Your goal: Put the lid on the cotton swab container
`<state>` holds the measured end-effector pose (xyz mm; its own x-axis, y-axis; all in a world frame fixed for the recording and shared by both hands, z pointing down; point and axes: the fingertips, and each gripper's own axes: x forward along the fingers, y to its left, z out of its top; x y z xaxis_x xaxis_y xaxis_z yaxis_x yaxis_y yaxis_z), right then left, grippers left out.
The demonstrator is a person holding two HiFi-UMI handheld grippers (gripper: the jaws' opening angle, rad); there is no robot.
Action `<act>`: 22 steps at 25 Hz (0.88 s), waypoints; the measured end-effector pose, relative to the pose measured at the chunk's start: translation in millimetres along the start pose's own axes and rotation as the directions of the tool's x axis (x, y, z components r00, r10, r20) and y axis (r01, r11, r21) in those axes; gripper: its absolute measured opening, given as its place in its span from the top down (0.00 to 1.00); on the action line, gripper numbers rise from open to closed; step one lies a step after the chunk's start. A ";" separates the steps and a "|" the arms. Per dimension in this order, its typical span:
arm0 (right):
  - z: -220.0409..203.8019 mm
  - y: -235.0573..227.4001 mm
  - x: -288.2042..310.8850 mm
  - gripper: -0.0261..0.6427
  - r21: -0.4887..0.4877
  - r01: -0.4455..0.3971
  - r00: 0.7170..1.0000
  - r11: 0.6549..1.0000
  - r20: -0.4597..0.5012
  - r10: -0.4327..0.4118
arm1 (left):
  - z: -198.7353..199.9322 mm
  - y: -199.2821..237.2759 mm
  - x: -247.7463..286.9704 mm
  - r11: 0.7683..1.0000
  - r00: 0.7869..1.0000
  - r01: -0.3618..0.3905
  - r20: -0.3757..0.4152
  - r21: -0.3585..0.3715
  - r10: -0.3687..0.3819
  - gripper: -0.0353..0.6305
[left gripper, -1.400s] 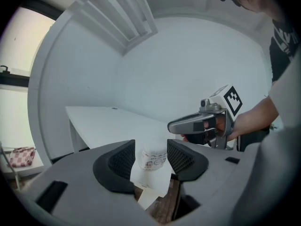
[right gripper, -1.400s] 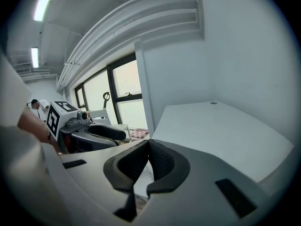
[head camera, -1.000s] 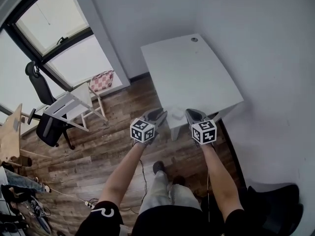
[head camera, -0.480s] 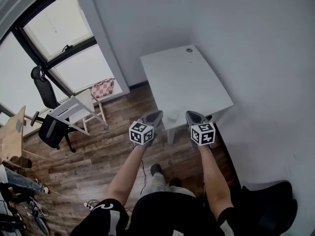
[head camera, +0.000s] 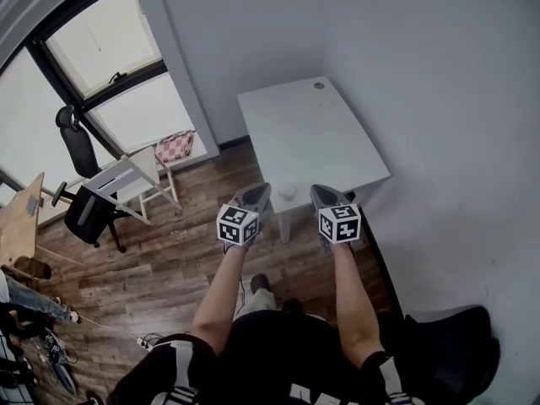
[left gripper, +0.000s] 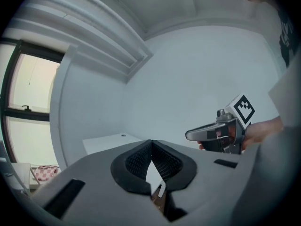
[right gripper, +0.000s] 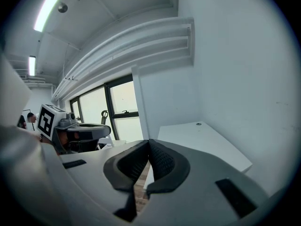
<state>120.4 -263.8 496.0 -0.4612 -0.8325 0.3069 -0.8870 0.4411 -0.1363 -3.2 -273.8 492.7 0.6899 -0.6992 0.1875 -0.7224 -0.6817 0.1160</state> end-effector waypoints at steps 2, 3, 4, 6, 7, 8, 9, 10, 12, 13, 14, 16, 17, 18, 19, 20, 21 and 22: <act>4.4 2.9 -4.5 0.94 -0.010 0.002 1.000 1.000 0.010 -0.001 | 5.3 -3.0 -5.3 1.000 1.000 -0.008 0.006 0.013 0.008 0.91; 5.9 4.1 -6.3 0.94 -0.015 0.005 1.000 1.000 0.012 -0.004 | 8.3 -3.7 -8.1 1.000 1.000 -0.013 0.013 0.013 0.013 0.91; 6.8 5.0 -8.3 0.94 -0.018 0.009 1.000 1.000 0.012 -0.009 | 11.4 -4.3 -11.0 1.000 1.000 -0.020 0.021 0.008 0.020 0.91; 7.2 6.0 -12.9 0.94 -0.018 0.015 1.000 1.000 0.012 -0.015 | 15.6 -7.0 -16.5 0.999 0.999 -0.034 0.036 -0.004 0.034 0.91; 7.0 5.8 -15.3 0.94 -0.016 0.016 1.000 1.000 0.014 -0.015 | 16.8 -9.4 -18.2 0.999 0.998 -0.038 0.041 -0.007 0.038 0.91; 6.8 5.0 -17.2 0.94 -0.013 0.016 1.000 1.000 0.017 -0.016 | 17.5 -11.9 -18.8 0.999 0.998 -0.041 0.046 -0.009 0.042 0.91; 6.6 3.8 -18.5 0.94 -0.011 0.017 1.000 1.000 0.021 -0.016 | 17.6 -13.9 -18.6 0.999 0.998 -0.043 0.048 -0.009 0.043 0.91; 6.6 2.9 -19.4 0.94 -0.010 0.017 1.000 1.000 0.024 -0.017 | 17.3 -15.2 -18.3 0.999 0.998 -0.044 0.049 -0.010 0.045 0.91; 6.8 3.4 -20.1 0.94 -0.013 0.016 1.000 1.000 0.026 -0.016 | 17.1 -15.9 -19.0 0.999 0.997 -0.049 0.052 -0.015 0.049 0.91; 6.7 4.2 -20.3 0.94 -0.014 0.014 1.000 1.000 0.026 -0.014 | 17.1 -15.8 -19.7 0.998 0.997 -0.052 0.055 -0.020 0.053 0.91; 6.4 4.8 -20.8 0.94 -0.014 0.012 1.000 1.000 0.025 -0.012 | 16.9 -15.9 -20.2 0.998 0.997 -0.056 0.058 -0.026 0.058 0.91; 5.7 5.3 -22.1 0.94 -0.012 0.008 1.000 1.000 0.025 -0.008 | 16.8 -18.1 -20.4 0.998 0.996 -0.059 0.061 -0.031 0.061 0.91; 5.9 5.5 -22.9 0.94 -0.013 0.007 1.000 1.000 0.026 -0.006 | 17.2 -19.9 -20.4 0.998 0.996 -0.059 0.062 -0.030 0.061 0.91; 6.4 6.0 -23.6 0.94 -0.015 0.005 1.000 1.000 0.028 -0.004 | 17.9 -21.8 -20.6 0.998 0.996 -0.058 0.063 -0.027 0.060 0.91; 7.0 6.6 -24.2 0.94 -0.017 0.002 1.000 1.000 0.029 -0.002 | 18.6 -23.3 -21.1 0.998 0.996 -0.058 0.064 -0.023 0.060 0.91; 7.7 7.4 -24.4 0.94 -0.017 0.000 1.000 1.000 0.029 0.000 | 19.0 -24.1 -21.6 0.998 0.996 -0.059 0.064 -0.021 0.061 0.91; 8.4 8.0 -24.2 0.94 -0.015 -0.002 1.000 1.000 0.029 0.003 | 19.2 -24.1 -21.9 0.998 0.996 -0.061 0.062 -0.022 0.063 0.91; 8.9 8.6 -23.8 0.94 -0.013 -0.005 1.000 1.000 0.029 0.005 | 19.0 -23.7 -21.9 0.998 0.996 -0.064 0.061 -0.025 0.066 0.91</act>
<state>123.5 -243.3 479.2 -0.4665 -0.8395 0.2787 -0.8843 0.4496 -0.1258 -0.3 -246.4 467.3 0.6426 -0.7543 0.1344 -0.7661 -0.6298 0.1279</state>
